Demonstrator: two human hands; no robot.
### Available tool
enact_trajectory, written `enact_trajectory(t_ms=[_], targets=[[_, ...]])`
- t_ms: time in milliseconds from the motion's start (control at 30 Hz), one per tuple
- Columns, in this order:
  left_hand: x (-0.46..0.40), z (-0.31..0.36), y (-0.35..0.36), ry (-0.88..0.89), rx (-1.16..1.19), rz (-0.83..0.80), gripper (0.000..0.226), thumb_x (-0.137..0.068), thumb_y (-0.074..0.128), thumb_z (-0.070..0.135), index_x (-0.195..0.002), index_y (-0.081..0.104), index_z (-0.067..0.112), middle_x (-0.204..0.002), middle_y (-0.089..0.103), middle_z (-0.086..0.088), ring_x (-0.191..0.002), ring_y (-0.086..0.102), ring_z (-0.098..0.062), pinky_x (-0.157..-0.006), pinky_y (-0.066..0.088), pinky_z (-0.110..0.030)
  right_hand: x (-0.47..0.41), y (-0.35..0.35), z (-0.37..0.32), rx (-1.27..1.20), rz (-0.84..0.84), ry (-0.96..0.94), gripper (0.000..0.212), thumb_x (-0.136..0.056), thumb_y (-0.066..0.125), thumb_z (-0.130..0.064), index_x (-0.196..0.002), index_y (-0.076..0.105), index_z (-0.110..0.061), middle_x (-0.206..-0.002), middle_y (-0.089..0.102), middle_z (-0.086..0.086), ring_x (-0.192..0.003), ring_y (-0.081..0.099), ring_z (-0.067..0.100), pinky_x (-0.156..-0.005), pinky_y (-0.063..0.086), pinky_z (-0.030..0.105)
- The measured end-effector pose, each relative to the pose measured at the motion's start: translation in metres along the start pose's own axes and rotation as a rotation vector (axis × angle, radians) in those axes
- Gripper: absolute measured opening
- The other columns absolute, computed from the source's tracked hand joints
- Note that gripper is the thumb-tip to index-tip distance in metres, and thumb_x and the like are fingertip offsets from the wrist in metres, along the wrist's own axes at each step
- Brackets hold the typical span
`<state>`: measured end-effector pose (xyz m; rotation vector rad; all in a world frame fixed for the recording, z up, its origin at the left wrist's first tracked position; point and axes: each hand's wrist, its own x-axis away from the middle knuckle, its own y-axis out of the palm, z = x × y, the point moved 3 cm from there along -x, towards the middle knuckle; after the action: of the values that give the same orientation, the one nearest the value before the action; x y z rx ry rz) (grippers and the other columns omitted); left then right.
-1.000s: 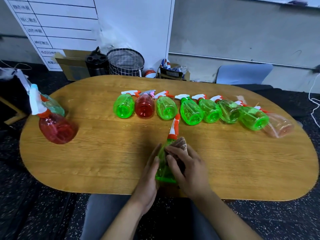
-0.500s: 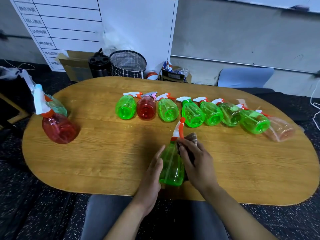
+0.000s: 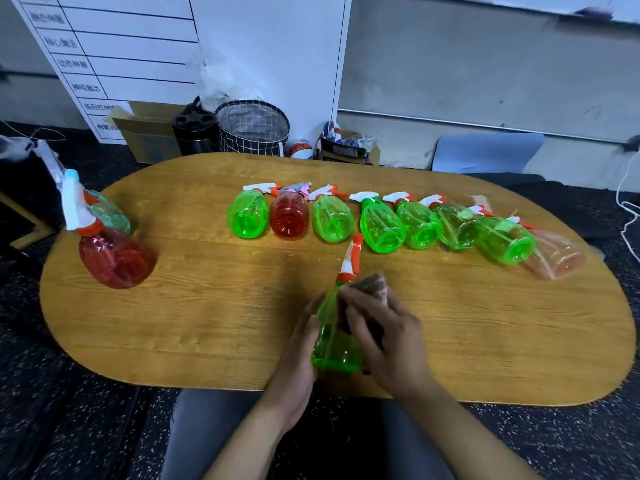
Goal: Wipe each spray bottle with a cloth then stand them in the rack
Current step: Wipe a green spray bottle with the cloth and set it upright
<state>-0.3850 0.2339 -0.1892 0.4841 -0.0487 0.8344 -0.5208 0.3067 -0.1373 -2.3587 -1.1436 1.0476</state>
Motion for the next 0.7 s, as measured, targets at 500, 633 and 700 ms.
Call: enact_trajectory(t_ms=[500,633,700], targets=[[-0.004,0.002,-0.002,0.027,-0.04,0.02,0.061,-0.098,0.058,0.066,-0.153,0.053,0.04,-0.152,0.062,0.003,-0.139,0.061,-0.019,-0.113,0.05,-0.039,0.05,0.012,-0.012,0.062,-0.184,-0.293,0.025,-0.103,0.063,-0.028,-0.125,0.075,-0.028,-0.119,0.07,0.001,-0.089,0.072,0.016,-0.077,0.059,0.027],[-0.003,-0.003,-0.005,0.025,-0.003,0.015,0.048,-0.107,0.047,0.054,-0.153,0.051,0.045,-0.154,0.06,0.004,-0.141,0.058,-0.021,-0.109,0.053,-0.045,0.038,-0.002,0.002,-0.251,0.045,0.179,0.024,-0.1,0.066,-0.027,-0.119,0.079,-0.03,-0.117,0.073,-0.006,-0.102,0.072,0.012,-0.085,0.056,0.026],[-0.002,0.001,-0.004,0.024,0.008,0.004,0.062,-0.093,0.062,0.069,-0.151,0.05,0.052,-0.153,0.059,0.007,-0.139,0.06,-0.021,-0.099,0.059,-0.047,0.03,0.001,0.014,-0.475,0.16,0.436,0.021,-0.101,0.066,-0.016,-0.112,0.081,-0.026,-0.111,0.078,-0.001,-0.106,0.073,0.018,-0.088,0.055,0.023]])
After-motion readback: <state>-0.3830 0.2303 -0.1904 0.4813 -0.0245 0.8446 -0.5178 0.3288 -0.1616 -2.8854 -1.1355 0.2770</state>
